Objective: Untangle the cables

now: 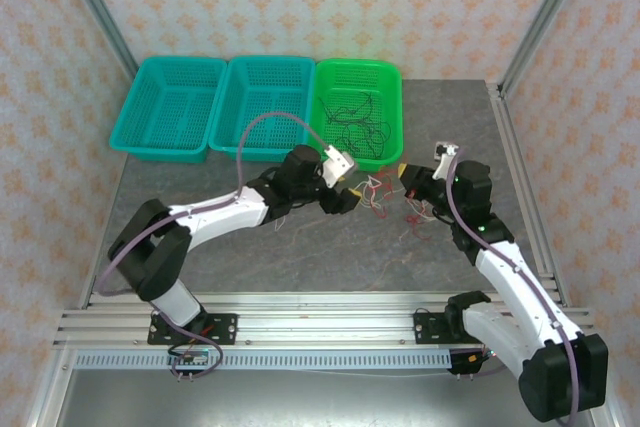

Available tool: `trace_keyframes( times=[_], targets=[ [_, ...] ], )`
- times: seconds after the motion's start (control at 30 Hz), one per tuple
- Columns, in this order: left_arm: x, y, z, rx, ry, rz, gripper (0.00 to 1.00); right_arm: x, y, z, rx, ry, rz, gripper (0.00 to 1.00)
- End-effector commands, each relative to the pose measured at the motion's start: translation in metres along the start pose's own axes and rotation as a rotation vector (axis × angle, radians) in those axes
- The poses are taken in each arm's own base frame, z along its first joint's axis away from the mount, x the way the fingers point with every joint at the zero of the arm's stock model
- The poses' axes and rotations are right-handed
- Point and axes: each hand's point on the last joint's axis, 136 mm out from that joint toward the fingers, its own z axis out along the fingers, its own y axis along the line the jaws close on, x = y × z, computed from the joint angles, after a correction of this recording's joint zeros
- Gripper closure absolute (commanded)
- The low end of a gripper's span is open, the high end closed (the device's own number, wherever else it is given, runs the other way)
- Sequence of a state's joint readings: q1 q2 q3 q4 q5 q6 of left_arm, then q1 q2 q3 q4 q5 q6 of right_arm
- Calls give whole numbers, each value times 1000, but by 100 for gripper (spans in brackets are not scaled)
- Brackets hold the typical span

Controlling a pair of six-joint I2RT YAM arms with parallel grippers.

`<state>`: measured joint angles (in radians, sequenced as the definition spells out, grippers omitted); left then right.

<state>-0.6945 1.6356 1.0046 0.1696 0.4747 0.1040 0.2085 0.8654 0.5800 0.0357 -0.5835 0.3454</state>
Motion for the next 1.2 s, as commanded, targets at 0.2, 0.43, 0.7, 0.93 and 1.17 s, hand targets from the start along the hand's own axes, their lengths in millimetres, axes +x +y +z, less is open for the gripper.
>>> trace_keyframes(
  times=[0.2, 0.43, 0.7, 0.93, 1.17],
  targets=[
    [-37, 13, -7, -84, -122, -50, 100, -10, -43, -18, 282, -78, 2, 100],
    [-27, 34, -54, -212, -145, -165, 100, -18, -105, -54, 654, -174, 57, 100],
    [12, 80, -131, -397, -190, -369, 100, -29, -160, -122, 1005, -286, 121, 100],
    [51, 111, -190, -610, -145, -468, 100, -39, -191, -172, 1167, -381, 231, 100],
    [44, 105, -209, -559, -224, -498, 100, -43, -197, -163, 1056, -402, 320, 100]
  ],
)
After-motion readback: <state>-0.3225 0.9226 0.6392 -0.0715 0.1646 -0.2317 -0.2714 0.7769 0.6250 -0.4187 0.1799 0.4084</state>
